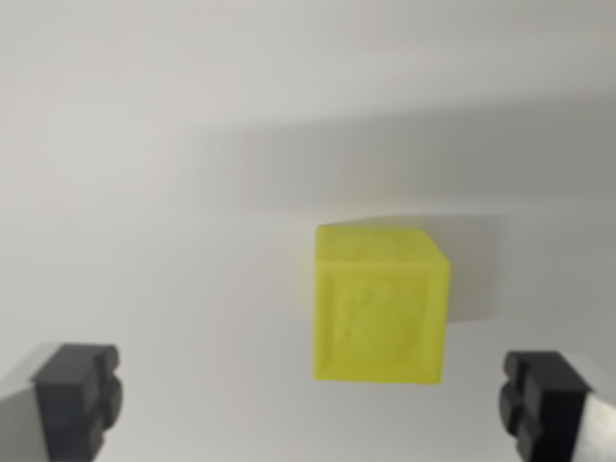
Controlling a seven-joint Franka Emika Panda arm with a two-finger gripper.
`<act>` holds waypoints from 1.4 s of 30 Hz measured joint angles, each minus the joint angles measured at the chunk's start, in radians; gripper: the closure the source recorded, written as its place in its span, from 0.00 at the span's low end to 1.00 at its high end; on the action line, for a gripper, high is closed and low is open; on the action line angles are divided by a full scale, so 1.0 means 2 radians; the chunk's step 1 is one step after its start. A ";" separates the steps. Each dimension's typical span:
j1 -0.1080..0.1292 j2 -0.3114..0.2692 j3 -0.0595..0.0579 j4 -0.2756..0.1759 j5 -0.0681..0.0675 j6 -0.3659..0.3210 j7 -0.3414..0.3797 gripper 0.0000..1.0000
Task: Pick yellow cube
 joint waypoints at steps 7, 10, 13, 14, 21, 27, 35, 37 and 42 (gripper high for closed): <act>-0.006 0.014 0.000 -0.011 0.002 0.025 -0.007 0.00; -0.009 0.021 0.000 -0.015 0.003 0.035 -0.010 0.00; -0.012 0.028 0.000 -0.020 0.004 0.046 -0.013 0.00; -0.013 0.030 0.000 -0.021 0.005 0.049 -0.014 0.00; -0.019 0.047 0.000 -0.029 0.008 0.074 -0.021 0.00; -0.025 0.062 0.000 -0.035 0.011 0.094 -0.029 0.00; -0.027 0.076 0.000 -0.035 0.015 0.108 -0.033 0.00; -0.026 0.083 0.001 -0.033 0.017 0.113 -0.034 0.00; -0.026 0.102 0.001 -0.029 0.022 0.127 -0.038 0.00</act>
